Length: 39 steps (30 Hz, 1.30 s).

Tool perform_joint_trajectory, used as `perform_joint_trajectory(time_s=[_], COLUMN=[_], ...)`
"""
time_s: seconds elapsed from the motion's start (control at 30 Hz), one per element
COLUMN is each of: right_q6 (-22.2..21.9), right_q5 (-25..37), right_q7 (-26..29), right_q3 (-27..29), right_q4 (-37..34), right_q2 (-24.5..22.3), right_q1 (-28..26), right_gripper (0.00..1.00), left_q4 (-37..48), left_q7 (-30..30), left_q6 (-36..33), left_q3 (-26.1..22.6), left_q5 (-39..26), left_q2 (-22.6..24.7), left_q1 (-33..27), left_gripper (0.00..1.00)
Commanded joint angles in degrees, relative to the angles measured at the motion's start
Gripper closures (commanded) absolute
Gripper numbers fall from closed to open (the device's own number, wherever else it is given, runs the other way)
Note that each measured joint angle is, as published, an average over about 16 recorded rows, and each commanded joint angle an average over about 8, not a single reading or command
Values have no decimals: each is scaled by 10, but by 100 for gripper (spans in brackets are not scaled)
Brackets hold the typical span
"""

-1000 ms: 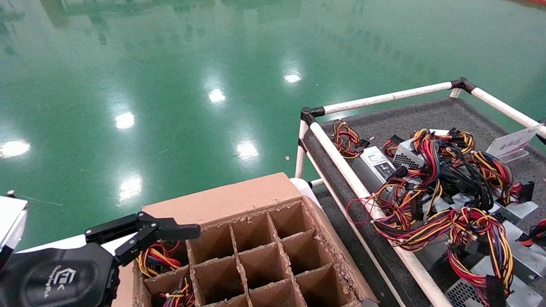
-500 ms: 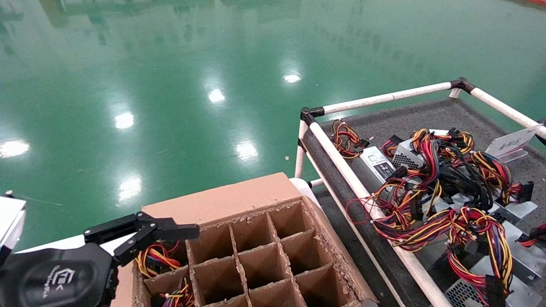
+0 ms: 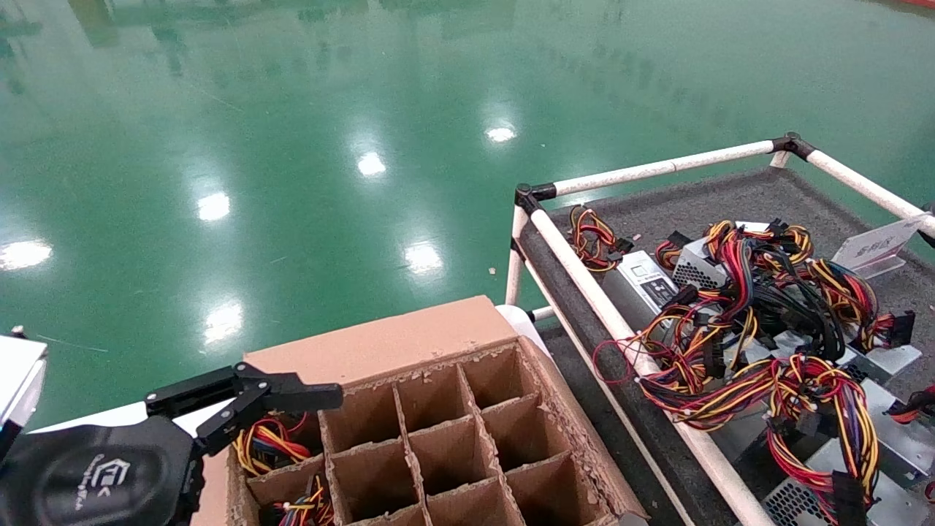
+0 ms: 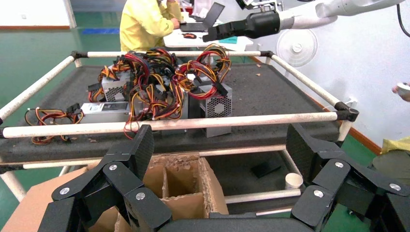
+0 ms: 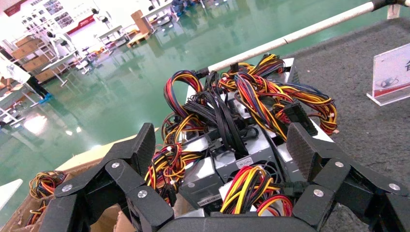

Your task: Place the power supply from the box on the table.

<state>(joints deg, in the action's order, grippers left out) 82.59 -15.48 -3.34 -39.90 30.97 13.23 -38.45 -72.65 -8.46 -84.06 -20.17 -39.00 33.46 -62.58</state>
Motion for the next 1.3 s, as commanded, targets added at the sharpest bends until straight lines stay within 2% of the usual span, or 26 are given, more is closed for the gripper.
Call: perform_joint_trajectory(time_s=[0.03, 1.3], right_q6=[1, 21], right_q5=[5, 380], right_q7=[1, 93], right_q3=[2, 158], right_q4=[3, 282], right_q2=[2, 144], right_q1=[-2, -153], right_gripper=[0, 0], left_q4=[0, 0], left_q7=[0, 0], left_q6=[0, 0], left_q3=[0, 0], left_q5=[0, 0], left_q2=[0, 0], left_q1=[0, 0], left_gripper=[0, 0])
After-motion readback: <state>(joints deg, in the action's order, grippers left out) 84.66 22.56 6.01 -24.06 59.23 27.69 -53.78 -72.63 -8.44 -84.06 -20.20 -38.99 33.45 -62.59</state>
